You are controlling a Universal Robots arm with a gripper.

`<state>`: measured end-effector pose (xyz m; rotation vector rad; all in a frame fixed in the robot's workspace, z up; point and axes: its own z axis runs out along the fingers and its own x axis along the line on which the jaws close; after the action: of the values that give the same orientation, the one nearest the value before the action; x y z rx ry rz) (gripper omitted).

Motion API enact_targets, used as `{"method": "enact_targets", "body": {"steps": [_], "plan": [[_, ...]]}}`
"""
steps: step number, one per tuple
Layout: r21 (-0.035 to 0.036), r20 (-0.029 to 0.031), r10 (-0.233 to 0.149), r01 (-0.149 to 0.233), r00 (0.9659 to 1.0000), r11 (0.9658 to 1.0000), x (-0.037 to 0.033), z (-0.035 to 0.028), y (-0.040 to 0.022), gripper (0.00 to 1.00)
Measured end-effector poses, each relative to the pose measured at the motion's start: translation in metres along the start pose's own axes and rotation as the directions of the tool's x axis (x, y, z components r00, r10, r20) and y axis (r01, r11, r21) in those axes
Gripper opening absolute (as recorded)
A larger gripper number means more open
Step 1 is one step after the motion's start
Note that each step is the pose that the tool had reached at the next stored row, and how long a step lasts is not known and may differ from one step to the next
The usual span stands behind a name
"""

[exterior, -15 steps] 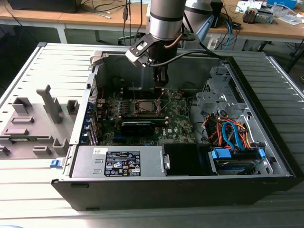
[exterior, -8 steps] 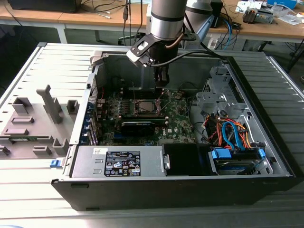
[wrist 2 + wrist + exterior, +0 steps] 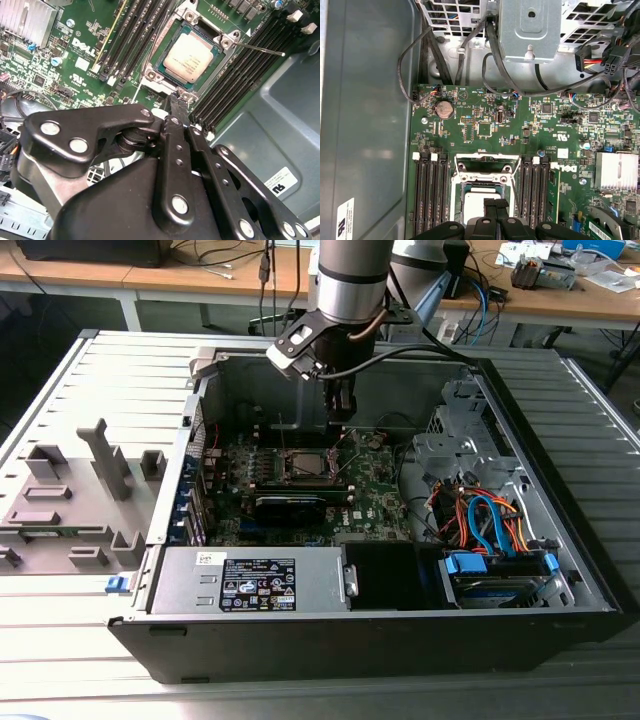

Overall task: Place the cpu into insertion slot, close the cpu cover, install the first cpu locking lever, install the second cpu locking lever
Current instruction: 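Close the cpu cover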

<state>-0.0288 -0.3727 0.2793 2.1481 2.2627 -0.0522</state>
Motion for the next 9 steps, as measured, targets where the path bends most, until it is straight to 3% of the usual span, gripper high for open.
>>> {"method": "enact_targets", "body": {"steps": [9], "plan": [[0.0000, -0.0001, 0.000, 0.000, 1.0000, 1.0000, -0.0001, -0.0011, 0.0001, 0.11]]}}
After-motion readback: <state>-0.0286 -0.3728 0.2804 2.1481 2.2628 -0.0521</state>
